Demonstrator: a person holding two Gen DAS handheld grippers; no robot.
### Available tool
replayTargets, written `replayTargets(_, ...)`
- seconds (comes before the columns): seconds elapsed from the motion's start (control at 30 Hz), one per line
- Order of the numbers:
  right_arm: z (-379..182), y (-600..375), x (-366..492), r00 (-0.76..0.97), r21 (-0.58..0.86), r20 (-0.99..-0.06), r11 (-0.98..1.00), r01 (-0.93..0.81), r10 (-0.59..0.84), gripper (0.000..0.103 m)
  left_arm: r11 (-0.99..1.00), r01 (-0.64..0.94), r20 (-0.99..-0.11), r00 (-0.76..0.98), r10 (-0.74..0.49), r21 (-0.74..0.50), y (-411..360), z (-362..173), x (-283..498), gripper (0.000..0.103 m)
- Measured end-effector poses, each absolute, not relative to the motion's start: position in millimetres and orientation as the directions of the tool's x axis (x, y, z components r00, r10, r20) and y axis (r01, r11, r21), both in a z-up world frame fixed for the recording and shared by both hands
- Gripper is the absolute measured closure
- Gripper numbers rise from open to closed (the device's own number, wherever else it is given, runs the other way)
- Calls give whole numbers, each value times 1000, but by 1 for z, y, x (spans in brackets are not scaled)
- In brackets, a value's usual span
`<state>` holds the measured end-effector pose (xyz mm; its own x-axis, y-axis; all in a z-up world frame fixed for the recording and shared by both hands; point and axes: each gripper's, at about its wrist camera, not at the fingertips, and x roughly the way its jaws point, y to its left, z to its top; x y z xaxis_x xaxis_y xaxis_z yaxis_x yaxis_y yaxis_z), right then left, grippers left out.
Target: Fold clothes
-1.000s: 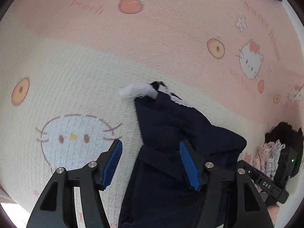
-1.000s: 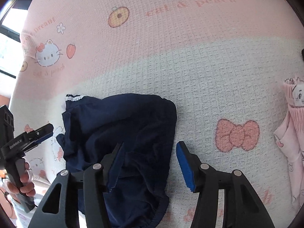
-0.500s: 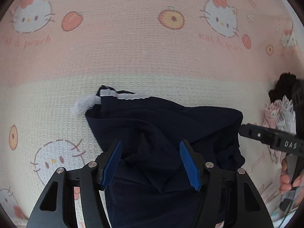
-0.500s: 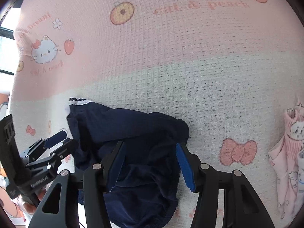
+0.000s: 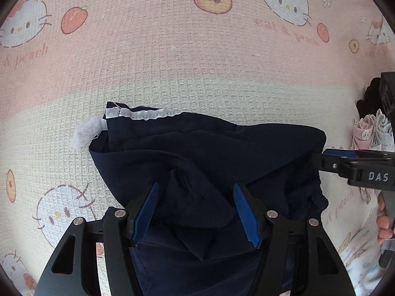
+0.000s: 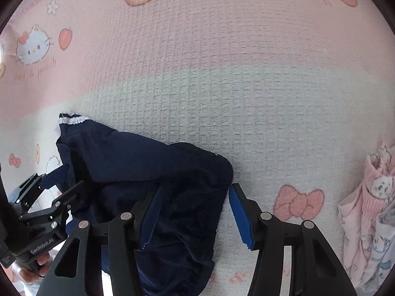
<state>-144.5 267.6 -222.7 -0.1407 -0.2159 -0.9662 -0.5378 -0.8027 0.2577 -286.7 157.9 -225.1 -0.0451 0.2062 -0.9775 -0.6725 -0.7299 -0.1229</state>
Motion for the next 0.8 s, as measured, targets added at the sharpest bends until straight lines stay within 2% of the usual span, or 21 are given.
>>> replayTargets(0.07, -227, 265, -150, -139, 250, -968, -823, -509, -209, 48, -706, -696, -978, -26, 206, -131, 161, -227, -284, 43)
replayTargets(0.27, -228, 266, -157, -152, 221, -974, -825, -520, -165, 48, -666, -745, -988, -76, 134, -34, 188, -259, -281, 43)
replayTargets(0.43, -227, 259, -164, -132, 168, -985, -839, -518, -116, 48, -688, -725, -978, -128, 167, -23, 181, -263, -284, 43)
replayTargets(0.53, -228, 250, -166, -131, 141, -988, -845, -516, -85, 49, -692, -722, -973, -145, 177, -19, 176, -263, -286, 49)
replayTargets(0.57, -228, 248, -167, -127, 125, -989, -853, -507, -69, 53, -690, -723, -972, -148, 182, -19, 174, -263, -286, 51)
replayTargets(0.6, -228, 241, -173, -118, 98, -992, -863, -496, -44, 63, -686, -728, -971, -149, 188, -22, 172, -263, -286, 54)
replayTargets(0.63, -229, 234, -175, -118, 83, -993, -877, -472, -30, 69, -680, -733, -969, -151, 193, -21, 169, -262, -286, 64)
replayTargets(0.67, -229, 227, -176, -117, 68, -993, -891, -449, -16, 79, -673, -739, -968, -157, 197, -18, 167, -262, -286, 75)
replayTargets(0.7, -229, 220, -178, -118, 52, -993, -904, -424, -2, 88, -667, -745, -966, -165, 200, -11, 165, -262, -285, 79)
replayTargets(0.8, -228, 211, -180, -123, 22, -992, -913, -407, 31, 92, -652, -758, -958, -190, 215, 4, 158, -260, -286, 86)
